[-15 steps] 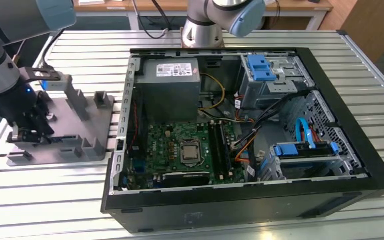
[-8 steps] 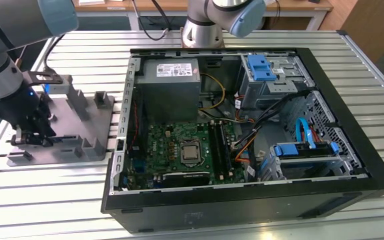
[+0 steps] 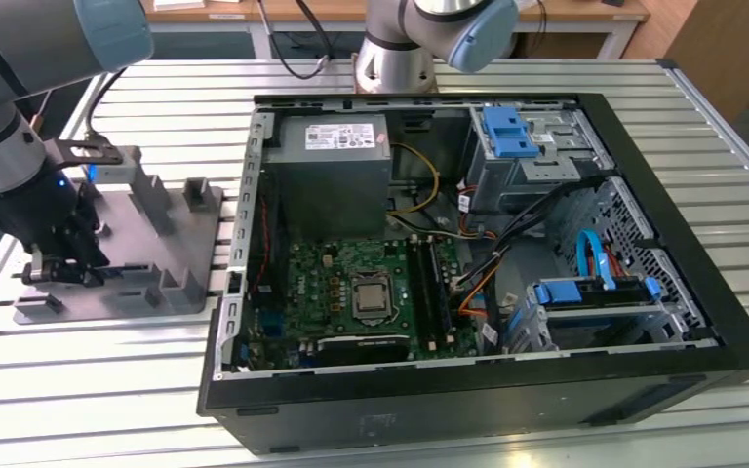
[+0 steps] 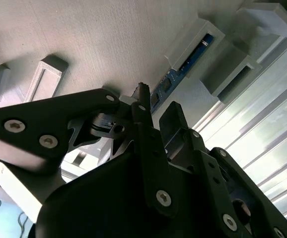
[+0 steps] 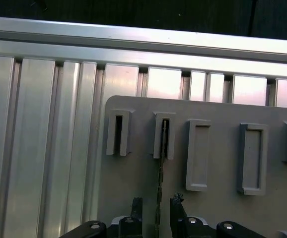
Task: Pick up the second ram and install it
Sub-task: 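Pick up the second ram and move it above second insertion slot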
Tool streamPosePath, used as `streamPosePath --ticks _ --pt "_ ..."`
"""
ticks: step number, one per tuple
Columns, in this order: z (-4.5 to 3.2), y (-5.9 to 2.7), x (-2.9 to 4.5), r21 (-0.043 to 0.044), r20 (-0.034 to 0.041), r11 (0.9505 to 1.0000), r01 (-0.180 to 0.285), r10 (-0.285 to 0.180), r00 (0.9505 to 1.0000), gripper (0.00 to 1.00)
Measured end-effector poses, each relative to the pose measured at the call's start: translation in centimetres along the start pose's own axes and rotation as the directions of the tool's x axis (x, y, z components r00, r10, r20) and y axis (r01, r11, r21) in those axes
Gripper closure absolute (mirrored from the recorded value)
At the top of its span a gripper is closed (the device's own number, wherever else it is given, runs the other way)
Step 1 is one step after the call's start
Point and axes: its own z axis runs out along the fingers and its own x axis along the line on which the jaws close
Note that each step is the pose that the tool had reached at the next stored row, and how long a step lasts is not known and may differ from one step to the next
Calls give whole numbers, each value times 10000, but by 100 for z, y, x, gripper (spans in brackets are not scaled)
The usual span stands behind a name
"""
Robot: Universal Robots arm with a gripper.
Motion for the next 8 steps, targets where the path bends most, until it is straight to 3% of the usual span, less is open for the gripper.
streamPosePath --ticks 2,6,8 --pt "0 0 0 -1 0 10000 0 0 10000 66" --pt "1 0 0 0 -1 10000 0 0 10000 84" --pt "1 0 0 0 0 10000 0 0 10000 86"
